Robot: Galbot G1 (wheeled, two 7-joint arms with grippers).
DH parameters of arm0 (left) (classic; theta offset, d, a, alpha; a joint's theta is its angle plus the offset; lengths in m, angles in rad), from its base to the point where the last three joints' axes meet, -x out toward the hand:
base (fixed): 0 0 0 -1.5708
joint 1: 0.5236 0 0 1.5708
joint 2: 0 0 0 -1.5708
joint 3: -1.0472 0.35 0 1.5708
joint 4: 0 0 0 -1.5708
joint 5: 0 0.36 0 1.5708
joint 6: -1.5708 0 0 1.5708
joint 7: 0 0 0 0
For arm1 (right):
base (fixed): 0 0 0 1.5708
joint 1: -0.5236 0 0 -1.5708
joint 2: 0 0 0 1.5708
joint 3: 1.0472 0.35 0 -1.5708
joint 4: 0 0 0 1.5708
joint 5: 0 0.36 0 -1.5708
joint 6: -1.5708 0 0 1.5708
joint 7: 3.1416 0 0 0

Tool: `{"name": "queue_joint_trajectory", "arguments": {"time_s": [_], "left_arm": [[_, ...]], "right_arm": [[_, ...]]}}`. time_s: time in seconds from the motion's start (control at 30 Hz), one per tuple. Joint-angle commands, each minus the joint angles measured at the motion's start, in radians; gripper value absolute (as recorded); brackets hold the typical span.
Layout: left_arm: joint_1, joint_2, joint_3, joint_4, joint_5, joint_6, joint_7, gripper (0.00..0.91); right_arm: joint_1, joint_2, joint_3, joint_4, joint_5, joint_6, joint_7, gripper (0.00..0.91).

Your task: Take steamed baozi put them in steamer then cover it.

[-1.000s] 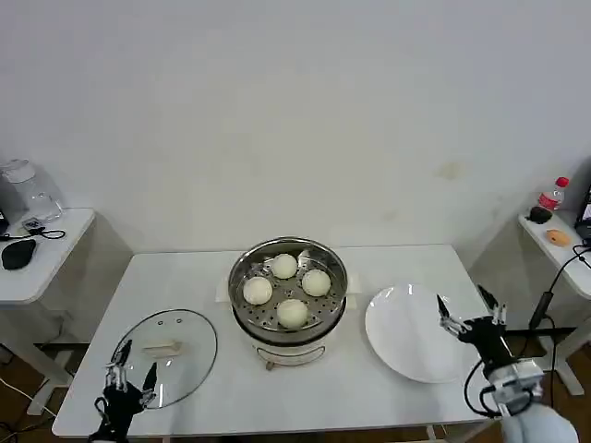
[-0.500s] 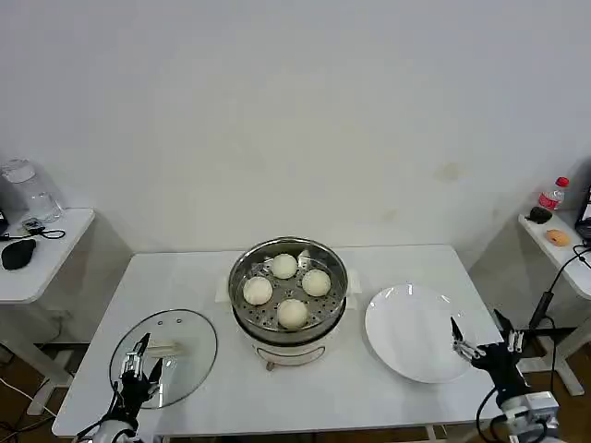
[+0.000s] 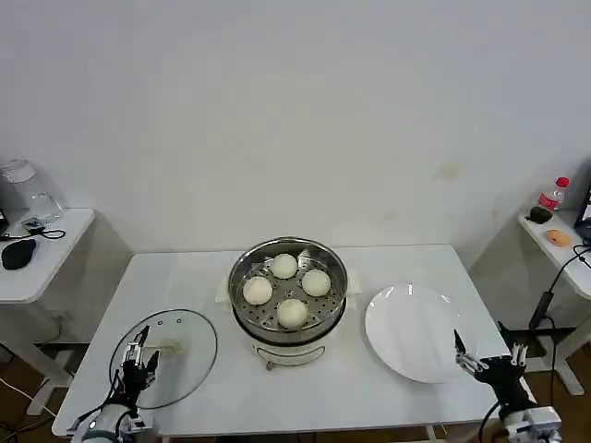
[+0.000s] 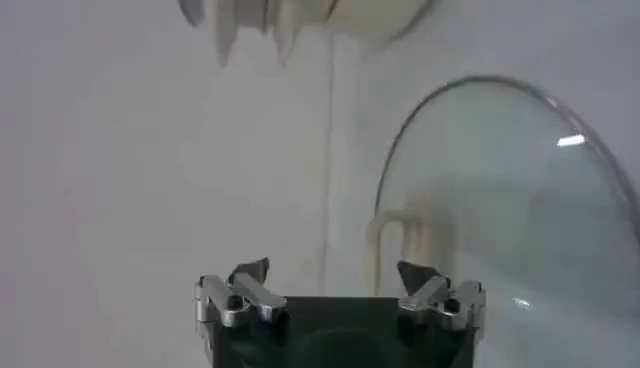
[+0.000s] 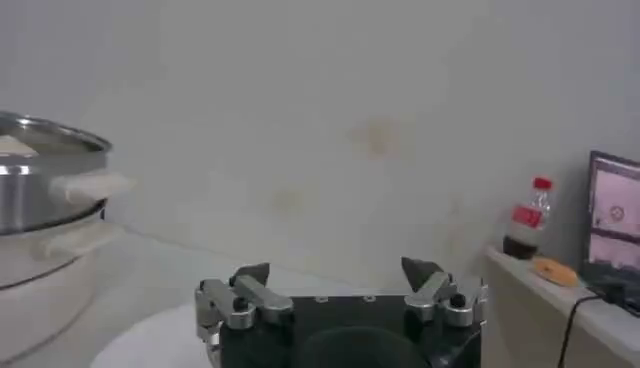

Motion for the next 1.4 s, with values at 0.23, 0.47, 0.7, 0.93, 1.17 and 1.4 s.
{"name": "queue_joint_trajectory", "arguments": {"time_s": [0.23, 0.47, 0.7, 0.93, 1.17, 1.4], "left_arm": [[-0.129, 0.024, 0.03, 0.09, -0.005, 0.007, 0.008, 0.907], [-0.175, 0.016, 0.054, 0.125, -0.003, 0.008, 0.006, 0.907], [-0.18, 0.007, 0.06, 0.142, -0.003, 0.006, 0.001, 0.0], [-0.169, -0.007, 0.058, 0.138, 0.001, 0.0, -0.01, 0.0], [-0.129, -0.02, 0.024, 0.102, 0.014, -0.022, -0.034, 0.0], [-0.058, -0.026, -0.058, 0.009, 0.004, -0.033, -0.079, 0.0]], "right_arm": [[-0.025, 0.024, 0.001, 0.001, -0.02, 0.015, -0.001, 0.907], [-0.032, 0.031, -0.001, 0.004, -0.031, 0.018, -0.003, 0.907], [-0.033, 0.034, -0.002, 0.003, -0.033, 0.018, -0.003, 0.907], [-0.032, 0.035, -0.009, 0.0, -0.037, 0.02, -0.003, 0.907], [-0.033, 0.03, -0.01, 0.001, -0.037, 0.023, -0.003, 0.907], [-0.025, 0.027, -0.022, -0.002, -0.044, 0.022, -0.004, 0.907]]}}
